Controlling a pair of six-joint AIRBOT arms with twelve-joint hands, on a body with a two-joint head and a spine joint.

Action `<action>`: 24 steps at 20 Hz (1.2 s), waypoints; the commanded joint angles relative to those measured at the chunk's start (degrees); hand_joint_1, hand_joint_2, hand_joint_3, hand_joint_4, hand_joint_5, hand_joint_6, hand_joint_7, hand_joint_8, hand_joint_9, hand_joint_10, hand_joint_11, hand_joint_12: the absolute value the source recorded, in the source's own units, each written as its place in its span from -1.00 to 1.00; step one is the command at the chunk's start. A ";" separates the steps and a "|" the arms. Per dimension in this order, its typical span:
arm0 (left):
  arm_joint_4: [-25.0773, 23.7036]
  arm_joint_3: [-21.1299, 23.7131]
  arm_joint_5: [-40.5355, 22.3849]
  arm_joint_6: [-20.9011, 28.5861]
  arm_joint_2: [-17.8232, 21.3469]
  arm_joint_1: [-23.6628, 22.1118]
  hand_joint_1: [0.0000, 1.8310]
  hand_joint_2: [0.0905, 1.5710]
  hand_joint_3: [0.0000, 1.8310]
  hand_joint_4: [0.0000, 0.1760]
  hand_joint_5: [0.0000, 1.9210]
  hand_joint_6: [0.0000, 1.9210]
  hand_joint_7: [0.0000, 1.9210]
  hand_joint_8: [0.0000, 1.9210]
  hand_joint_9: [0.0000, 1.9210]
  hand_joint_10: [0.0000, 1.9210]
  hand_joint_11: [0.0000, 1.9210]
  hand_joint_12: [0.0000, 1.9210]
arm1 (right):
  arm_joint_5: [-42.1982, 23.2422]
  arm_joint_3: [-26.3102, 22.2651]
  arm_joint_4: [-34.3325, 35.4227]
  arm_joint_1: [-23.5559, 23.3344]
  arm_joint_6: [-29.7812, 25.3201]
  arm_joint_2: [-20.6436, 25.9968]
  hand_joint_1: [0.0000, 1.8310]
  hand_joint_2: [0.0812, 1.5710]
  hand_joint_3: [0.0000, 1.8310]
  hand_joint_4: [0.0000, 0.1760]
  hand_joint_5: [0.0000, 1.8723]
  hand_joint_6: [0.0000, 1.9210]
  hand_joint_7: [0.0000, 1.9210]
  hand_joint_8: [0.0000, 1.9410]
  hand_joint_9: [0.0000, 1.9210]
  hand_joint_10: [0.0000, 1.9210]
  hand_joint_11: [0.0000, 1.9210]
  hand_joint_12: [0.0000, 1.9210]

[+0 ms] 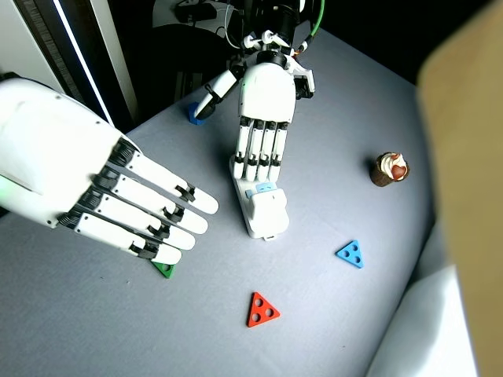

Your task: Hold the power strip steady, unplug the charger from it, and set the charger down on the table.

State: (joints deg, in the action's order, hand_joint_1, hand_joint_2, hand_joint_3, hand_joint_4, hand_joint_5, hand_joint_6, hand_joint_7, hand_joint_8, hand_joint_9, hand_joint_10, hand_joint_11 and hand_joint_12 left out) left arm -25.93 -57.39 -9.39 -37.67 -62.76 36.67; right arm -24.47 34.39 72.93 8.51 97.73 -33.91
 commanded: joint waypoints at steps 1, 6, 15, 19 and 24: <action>0.67 -0.26 -5.74 0.17 -0.49 -0.13 -0.99 0.22 -1.00 -1.00 -0.84 -1.00 -0.84 -1.00 -0.86 -1.00 -0.88 -0.96 | -4.94 0.17 -0.90 -0.31 -0.16 0.01 0.21 0.31 -1.00 -1.00 -0.84 -1.00 -0.87 -1.00 -0.86 -1.00 -1.00 -0.56; 1.12 -0.37 -6.26 0.19 -1.08 0.98 -0.99 0.22 -1.00 -1.00 -0.83 -0.99 -0.81 -0.99 -0.83 -0.99 -0.86 -0.95 | -10.48 0.51 4.77 1.03 -0.19 -6.57 0.18 0.31 -1.00 -1.00 -0.83 -0.98 -0.87 -0.99 -0.87 -1.00 -0.99 -0.60; 1.33 -0.40 -6.49 0.17 -0.99 1.94 -1.00 0.21 -1.00 -1.00 -0.83 -1.00 -0.83 -1.00 -0.83 -1.00 -0.87 -0.96 | -16.39 8.42 5.42 2.78 -0.20 -20.15 0.11 0.32 -1.00 -1.00 -0.83 -1.00 -0.85 -0.99 -0.87 -0.99 -0.98 -0.61; 1.33 -0.41 -6.47 0.12 -0.98 2.10 -1.00 0.20 -1.00 -1.00 -0.83 -1.00 -0.84 -1.00 -0.86 -1.00 -0.90 -0.97 | -16.45 10.96 7.73 1.94 -0.27 -23.89 0.10 0.35 -1.00 -1.00 -0.81 -1.00 -0.85 -1.00 -0.86 -1.00 -1.00 -0.57; 1.33 -0.41 -6.79 0.15 -0.89 2.62 -1.00 0.20 -1.00 -1.00 -0.84 -1.00 -0.85 -1.00 -0.88 -1.00 -0.91 -0.97 | -19.54 12.95 7.74 2.45 -0.31 -27.57 0.09 0.32 -1.00 -1.00 -0.81 -1.00 -0.82 -1.00 -0.83 -1.00 -1.00 -0.50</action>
State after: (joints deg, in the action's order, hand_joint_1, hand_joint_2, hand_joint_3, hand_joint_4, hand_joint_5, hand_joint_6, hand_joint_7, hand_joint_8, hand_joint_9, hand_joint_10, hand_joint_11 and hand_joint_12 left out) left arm -24.84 -57.84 -12.58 -37.69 -63.42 39.22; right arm -40.53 47.27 83.61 11.29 97.73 -62.39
